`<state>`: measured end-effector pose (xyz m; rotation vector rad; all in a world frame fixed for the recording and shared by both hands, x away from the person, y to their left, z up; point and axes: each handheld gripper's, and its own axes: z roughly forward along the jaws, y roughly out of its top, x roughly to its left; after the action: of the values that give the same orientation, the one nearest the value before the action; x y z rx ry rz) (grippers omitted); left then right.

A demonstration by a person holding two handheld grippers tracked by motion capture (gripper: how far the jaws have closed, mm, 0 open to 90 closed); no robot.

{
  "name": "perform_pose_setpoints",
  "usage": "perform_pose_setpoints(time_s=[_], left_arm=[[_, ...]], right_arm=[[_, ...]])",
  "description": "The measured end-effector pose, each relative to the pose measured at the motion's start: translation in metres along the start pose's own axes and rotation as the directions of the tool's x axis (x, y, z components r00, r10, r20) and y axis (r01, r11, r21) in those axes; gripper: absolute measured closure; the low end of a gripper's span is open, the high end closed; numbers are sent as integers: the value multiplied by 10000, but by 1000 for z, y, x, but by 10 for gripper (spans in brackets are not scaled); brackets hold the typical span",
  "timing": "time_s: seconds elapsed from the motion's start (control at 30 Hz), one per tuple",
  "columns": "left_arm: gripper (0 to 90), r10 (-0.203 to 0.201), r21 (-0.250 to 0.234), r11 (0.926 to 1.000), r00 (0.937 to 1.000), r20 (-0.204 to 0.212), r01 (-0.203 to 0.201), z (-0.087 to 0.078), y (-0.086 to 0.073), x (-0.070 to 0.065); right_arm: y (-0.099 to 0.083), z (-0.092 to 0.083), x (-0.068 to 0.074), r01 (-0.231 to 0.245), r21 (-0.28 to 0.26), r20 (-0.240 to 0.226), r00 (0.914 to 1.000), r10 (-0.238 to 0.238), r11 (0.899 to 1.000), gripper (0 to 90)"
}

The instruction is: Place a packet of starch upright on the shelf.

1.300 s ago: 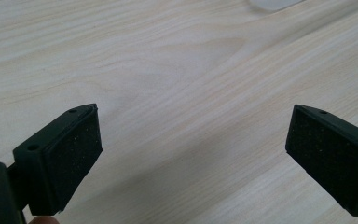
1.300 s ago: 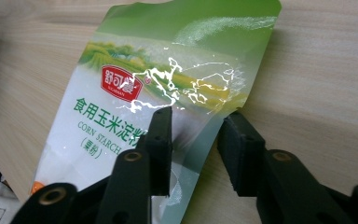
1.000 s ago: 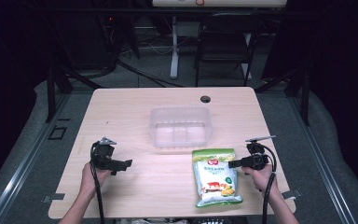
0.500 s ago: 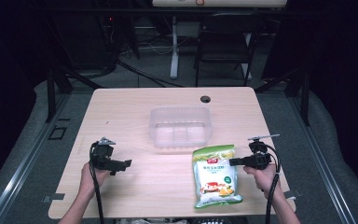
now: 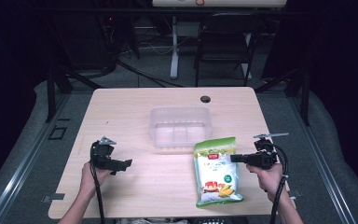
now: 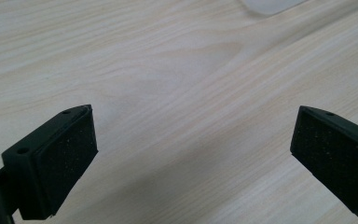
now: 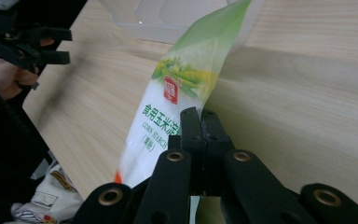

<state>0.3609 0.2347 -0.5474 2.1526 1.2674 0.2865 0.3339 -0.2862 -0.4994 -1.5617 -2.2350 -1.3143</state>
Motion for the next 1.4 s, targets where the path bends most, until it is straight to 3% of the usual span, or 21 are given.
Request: perform_pose_setpoints(time_s=[0.37,0.5,0.8,1.07,1.2,1.4], left_arm=[[3,-70,-129,9999,10000,50,70,-1,-1,4],[3,-124,-240,9996,9999,-15,124,0,0,2],[3,157,-148,9998,9997,194,-154,5,1,-1],[3,26,-289,9996,9999,167,-21,3,-1,3],[3,9,-316,9995,9999,154,-4,3,0,2],[3,49,-258,9997,9997,233,-43,3,-1,3]], right_arm=[[8,-10,19,554,-369,-557,9968,-574,9978,900],[9,-12,25,689,-473,-603,9956,-717,9965,900],[13,-21,41,1150,-667,-546,9914,-1187,9911,900],[16,-28,61,1581,-1013,-648,9841,-1651,9822,900],[19,-29,65,1483,-1111,-944,9827,-1590,9827,900],[26,-31,70,1634,-1291,-683,9825,-1732,9781,900]])
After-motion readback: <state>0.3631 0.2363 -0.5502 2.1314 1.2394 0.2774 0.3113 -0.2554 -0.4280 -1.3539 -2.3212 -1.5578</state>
